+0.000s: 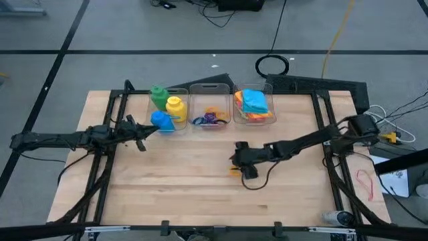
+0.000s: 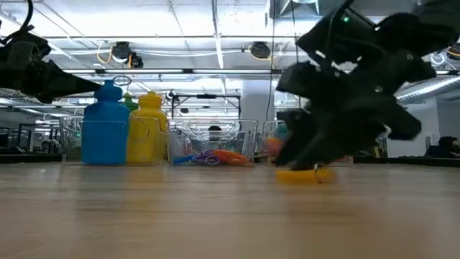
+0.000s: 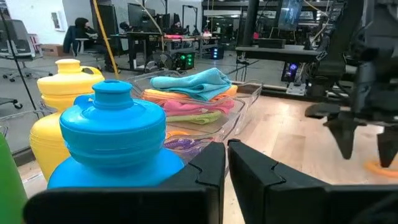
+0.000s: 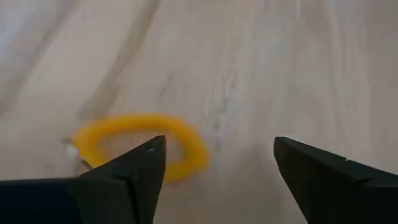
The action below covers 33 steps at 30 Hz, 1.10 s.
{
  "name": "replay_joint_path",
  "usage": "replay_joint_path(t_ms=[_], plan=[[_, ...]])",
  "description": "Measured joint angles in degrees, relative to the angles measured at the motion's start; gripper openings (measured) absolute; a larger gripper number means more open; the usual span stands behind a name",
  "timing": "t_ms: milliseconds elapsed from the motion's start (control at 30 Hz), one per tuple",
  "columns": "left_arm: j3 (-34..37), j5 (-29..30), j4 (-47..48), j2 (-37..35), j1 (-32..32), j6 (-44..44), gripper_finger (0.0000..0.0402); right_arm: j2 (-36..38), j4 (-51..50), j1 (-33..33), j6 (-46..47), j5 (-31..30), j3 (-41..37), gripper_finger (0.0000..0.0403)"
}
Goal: Pick & Place Sports Items
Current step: Put the yellow wrist coil into the middle transparent container
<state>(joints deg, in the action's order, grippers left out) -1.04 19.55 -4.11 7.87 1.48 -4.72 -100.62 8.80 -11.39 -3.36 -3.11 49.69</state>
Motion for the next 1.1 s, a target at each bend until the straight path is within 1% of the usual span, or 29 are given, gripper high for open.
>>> replay_joint_path(t_ms=[233, 367, 467, 667, 700, 733, 900, 1000, 1100], plan=[[0.0, 0.0, 0.0, 0.0, 0.0, 0.0, 0.0021, -1.9, 0.8, 0.2, 2.2, 0.2, -2.2, 0.0196], [0.0, 0.0, 0.0, 0.0, 0.0, 0.0, 0.0021, -2.1, 0.4, 0.5, 2.2, 0.3, -3.3, 0.017], [0.0, 0.0, 0.0, 0.0, 0.0, 0.0, 0.0021, -2.1, -0.6, 1.3, 2.2, 1.1, -3.6, 0.0133], [0.0, 0.0, 0.0, 0.0, 0.0, 0.0, 0.0021, -2.1, -2.5, 3.2, 2.1, 2.0, -3.7, 0.0025], [0.0, 0.0, 0.0, 0.0, 0.0, 0.0, 0.0021, -2.1, -2.7, 3.6, 2.1, 1.9, -3.7, 0.0008], [0.0, 0.0, 0.0, 0.0, 0.0, 0.0, 0.0021, -2.1, -2.8, 4.0, 2.0, 1.6, -3.7, 0.0001], [0.0, 0.0, 0.0, 0.0, 0.0, 0.0, 0.0021, -1.3, -3.0, 5.0, 1.4, 0.4, -2.6, 0.0018], [0.0, 0.0, 0.0, 0.0, 0.0, 0.0, 0.0021, 0.0, -4.0, 5.1, -0.5, 0.5, -0.9, 0.001], [0.0, 0.0, 0.0, 0.0, 0.0, 0.0, 0.0021, 2.1, -5.0, 5.5, -1.6, 3.0, 1.0, 0.0002]])
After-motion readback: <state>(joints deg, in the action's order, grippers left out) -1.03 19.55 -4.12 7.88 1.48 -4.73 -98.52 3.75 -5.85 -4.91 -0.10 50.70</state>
